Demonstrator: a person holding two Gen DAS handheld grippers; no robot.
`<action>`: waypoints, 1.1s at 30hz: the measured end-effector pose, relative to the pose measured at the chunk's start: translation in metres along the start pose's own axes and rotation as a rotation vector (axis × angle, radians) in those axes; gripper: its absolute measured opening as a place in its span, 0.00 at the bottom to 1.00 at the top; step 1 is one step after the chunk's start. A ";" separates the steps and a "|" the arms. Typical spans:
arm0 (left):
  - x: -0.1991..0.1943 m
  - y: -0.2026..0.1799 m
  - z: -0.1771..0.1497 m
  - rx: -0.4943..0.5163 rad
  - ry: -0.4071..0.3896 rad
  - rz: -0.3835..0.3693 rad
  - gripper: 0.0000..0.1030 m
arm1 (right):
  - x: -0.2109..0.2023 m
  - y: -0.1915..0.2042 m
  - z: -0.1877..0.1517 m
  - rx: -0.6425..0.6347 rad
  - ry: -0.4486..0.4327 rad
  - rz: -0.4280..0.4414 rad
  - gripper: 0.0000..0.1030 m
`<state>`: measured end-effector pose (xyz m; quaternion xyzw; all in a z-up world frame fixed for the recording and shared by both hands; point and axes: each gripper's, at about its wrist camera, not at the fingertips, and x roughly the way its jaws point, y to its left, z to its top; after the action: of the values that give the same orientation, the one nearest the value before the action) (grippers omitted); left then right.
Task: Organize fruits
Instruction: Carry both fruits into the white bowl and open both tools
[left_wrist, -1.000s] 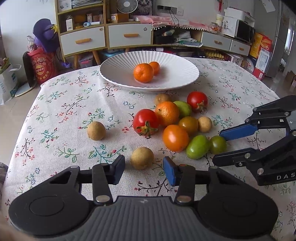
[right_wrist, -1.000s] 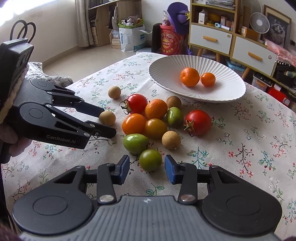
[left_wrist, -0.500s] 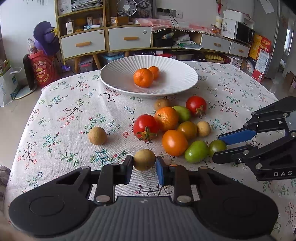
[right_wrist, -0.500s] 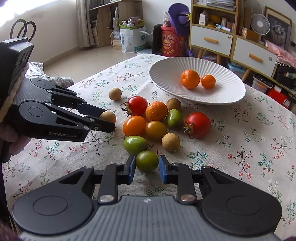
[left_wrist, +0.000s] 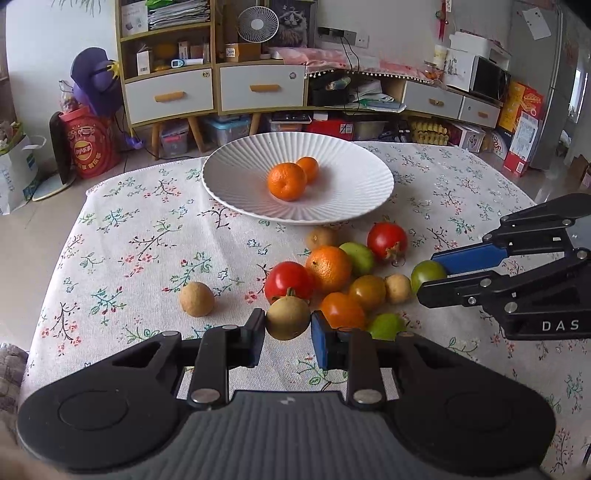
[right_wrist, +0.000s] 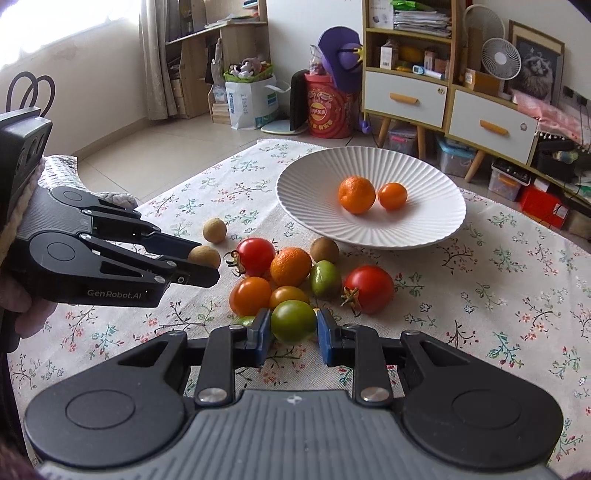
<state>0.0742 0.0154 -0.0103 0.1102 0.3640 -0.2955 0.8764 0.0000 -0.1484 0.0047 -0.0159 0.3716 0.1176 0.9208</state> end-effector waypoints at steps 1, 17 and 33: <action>0.000 -0.001 0.002 0.001 -0.005 0.000 0.20 | 0.000 -0.001 0.002 0.002 -0.005 -0.002 0.24; 0.013 -0.006 0.033 -0.015 -0.047 0.019 0.20 | 0.011 -0.024 0.033 0.069 -0.059 -0.076 0.24; 0.043 -0.018 0.061 -0.035 -0.057 0.032 0.20 | 0.040 -0.063 0.056 0.220 -0.068 -0.149 0.24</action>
<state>0.1225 -0.0430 0.0027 0.0921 0.3425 -0.2780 0.8927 0.0803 -0.1952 0.0141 0.0617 0.3488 0.0077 0.9351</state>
